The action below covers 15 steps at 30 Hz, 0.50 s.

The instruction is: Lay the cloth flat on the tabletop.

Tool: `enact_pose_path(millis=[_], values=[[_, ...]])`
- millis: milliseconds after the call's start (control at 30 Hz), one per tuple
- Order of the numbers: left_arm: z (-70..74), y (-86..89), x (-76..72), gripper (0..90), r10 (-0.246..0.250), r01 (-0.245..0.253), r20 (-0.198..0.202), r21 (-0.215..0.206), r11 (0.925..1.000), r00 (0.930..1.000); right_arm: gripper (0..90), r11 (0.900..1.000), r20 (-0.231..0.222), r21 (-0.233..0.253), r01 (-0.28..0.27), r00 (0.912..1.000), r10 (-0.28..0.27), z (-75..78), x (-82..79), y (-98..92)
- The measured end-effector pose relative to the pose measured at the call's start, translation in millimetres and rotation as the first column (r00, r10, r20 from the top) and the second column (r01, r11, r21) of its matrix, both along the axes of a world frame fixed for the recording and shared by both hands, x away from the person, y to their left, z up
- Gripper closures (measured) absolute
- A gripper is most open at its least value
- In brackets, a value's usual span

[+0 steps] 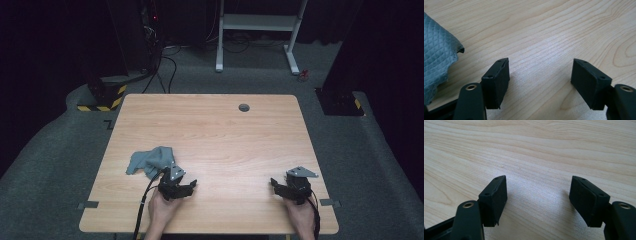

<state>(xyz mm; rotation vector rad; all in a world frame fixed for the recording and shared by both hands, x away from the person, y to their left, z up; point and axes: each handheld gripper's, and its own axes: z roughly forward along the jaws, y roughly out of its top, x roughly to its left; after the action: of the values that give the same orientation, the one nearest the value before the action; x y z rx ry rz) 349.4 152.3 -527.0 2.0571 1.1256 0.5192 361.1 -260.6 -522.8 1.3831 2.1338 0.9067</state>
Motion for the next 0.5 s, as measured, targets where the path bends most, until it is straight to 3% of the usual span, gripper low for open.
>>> enact_pose_path(millis=[500], values=[[-0.2,-1.4,-0.3,27.2,-0.005,0.005,-0.008,-0.007,1.0000,1.0000,30.6,1.000,0.000,-0.001,-0.002,1.0000,0.002,0.1,-0.4,-0.1]])
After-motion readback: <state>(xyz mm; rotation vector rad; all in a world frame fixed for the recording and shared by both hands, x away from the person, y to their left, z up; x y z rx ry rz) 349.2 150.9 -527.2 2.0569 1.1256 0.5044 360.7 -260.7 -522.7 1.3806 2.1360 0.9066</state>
